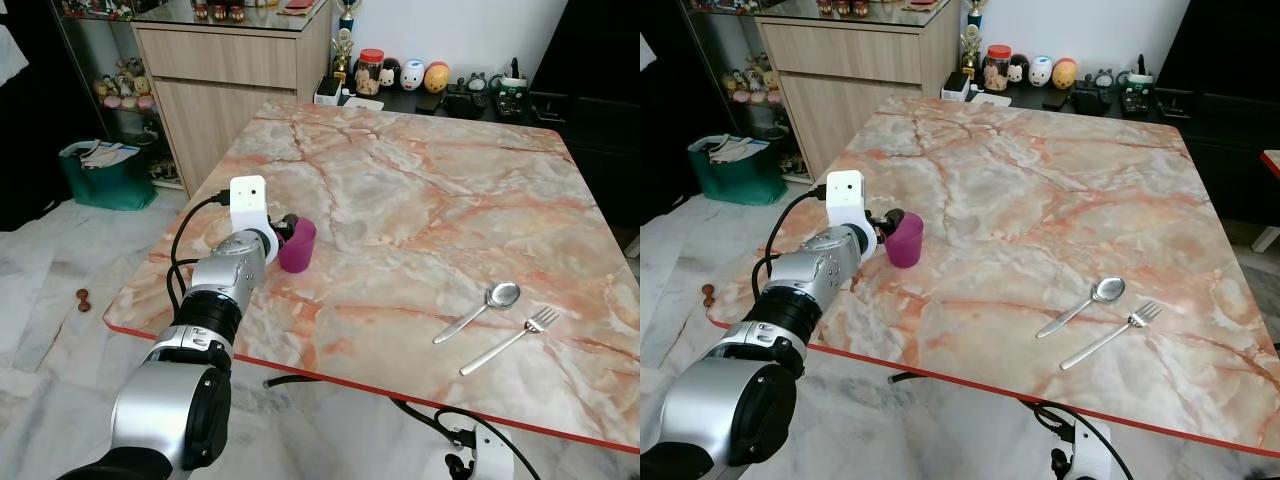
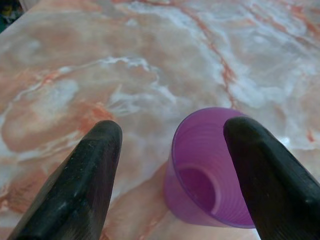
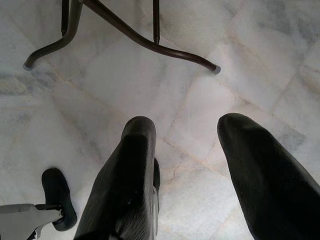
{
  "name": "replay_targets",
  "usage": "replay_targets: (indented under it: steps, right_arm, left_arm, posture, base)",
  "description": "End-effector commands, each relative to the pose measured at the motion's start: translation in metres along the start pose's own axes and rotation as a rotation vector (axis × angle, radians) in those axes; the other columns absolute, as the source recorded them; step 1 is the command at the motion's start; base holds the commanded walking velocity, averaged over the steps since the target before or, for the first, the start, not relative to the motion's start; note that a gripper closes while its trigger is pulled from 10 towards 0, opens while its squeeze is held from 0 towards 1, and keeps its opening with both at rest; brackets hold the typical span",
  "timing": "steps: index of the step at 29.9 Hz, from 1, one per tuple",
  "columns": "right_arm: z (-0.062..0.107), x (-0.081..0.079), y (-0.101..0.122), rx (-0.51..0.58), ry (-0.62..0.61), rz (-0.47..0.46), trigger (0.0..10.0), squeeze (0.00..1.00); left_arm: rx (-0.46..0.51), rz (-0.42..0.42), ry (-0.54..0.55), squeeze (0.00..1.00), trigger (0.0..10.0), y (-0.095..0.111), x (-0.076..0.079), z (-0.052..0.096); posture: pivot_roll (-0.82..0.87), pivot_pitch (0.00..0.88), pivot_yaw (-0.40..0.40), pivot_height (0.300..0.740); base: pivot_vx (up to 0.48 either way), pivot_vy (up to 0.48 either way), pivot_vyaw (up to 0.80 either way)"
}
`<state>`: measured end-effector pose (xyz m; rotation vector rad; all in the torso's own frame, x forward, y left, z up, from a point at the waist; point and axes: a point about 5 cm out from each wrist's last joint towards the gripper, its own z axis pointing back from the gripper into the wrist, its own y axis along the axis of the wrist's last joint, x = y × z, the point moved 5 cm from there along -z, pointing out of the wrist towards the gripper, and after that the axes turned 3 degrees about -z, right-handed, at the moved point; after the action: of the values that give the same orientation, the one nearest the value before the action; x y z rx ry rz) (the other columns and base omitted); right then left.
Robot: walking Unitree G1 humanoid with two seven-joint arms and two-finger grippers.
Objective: Setting the table
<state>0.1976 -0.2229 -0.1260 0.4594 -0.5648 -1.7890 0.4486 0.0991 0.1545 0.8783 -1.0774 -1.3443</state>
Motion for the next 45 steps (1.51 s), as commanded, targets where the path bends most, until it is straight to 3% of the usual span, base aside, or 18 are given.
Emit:
replay_targets:
  steps: [1,19,20,21,22,23,24,25,27,36,39,45]
  right_arm:
    - [0.0,0.002,0.001,-0.001,-0.002,0.003,10.0,0.0]
    - [0.0,0.002,0.001,0.0,-0.012,-0.013,10.0,0.0]
    - [0.0,0.002,0.001,0.0,-0.012,-0.013,10.0,0.0]
    - [0.0,0.002,0.001,0.0,-0.012,-0.015,10.0,0.0]
    - [0.0,0.002,0.001,-0.001,-0.012,-0.016,10.0,0.0]
    - [0.0,0.002,0.001,-0.001,-0.012,-0.016,10.0,0.0]
    - [0.0,0.002,0.001,-0.001,-0.013,-0.016,10.0,0.0]
    - [0.0,0.002,0.001,0.0,-0.013,-0.017,10.0,0.0]
    - [0.0,0.002,0.001,0.0,-0.013,-0.017,10.0,0.0]
    - [0.0,0.002,0.001,0.0,-0.015,-0.015,10.0,0.0]
    - [0.0,0.002,0.001,0.0,-0.014,-0.015,10.0,0.0]
    - [0.0,0.002,0.0,-0.001,-0.014,-0.016,10.0,0.0]
  left_arm:
    - [0.007,-0.019,0.009,0.0,10.0,0.007,0.001,-0.001]
    - [-0.027,-0.048,0.013,0.0,10.0,-0.003,0.007,-0.003]
    - [-0.03,-0.045,0.017,0.0,9.4,-0.004,0.006,-0.003]
    - [-0.032,-0.045,0.024,0.0,9.4,-0.005,0.005,-0.003]
    - [-0.036,-0.044,0.03,0.0,7.0,-0.006,0.004,-0.004]
    - [-0.037,-0.044,0.03,0.0,7.0,-0.007,0.004,-0.004]
    - [-0.039,-0.044,0.035,0.0,4.5,-0.008,0.003,-0.004]
    - [-0.041,-0.044,0.038,0.0,4.5,-0.008,0.003,-0.004]
    - [-0.044,-0.045,0.038,0.0,2.7,-0.009,0.003,-0.004]
    - [-0.065,-0.046,0.034,0.0,2.5,-0.018,0.003,-0.004]
    - [-0.068,-0.047,0.029,0.0,0.0,-0.018,0.003,-0.004]
    - [-0.071,-0.065,0.001,0.0,0.0,-0.019,0.005,-0.004]
  posture:
    - [0.09,0.0,-0.038,0.74]
    - [0.09,0.0,-0.034,0.74]
    - [0.09,0.0,-0.031,0.74]
    - [0.09,0.0,-0.032,0.74]
    - [0.09,0.0,-0.032,0.74]
    - [0.09,0.0,-0.032,0.74]
    - [0.09,0.0,-0.031,0.74]
    - [0.09,0.0,-0.031,0.74]
    - [0.09,0.0,-0.031,0.74]
    - [0.09,0.0,-0.029,0.74]
    - [0.09,0.0,-0.029,0.74]
    - [0.09,0.0,-0.032,0.74]
  base:
    - [0.0,0.0,0.0]
    - [0.0,0.0,0.0]
    - [0.0,0.0,0.0]
    - [0.0,0.0,0.0]
    - [0.0,0.0,0.0]
    - [0.0,0.0,0.0]
    - [0.0,0.0,0.0]
    - [0.0,0.0,0.0]
    - [0.0,0.0,0.0]
    - [0.0,0.0,0.0]
    - [0.0,0.0,0.0]
    - [0.0,0.0,0.0]
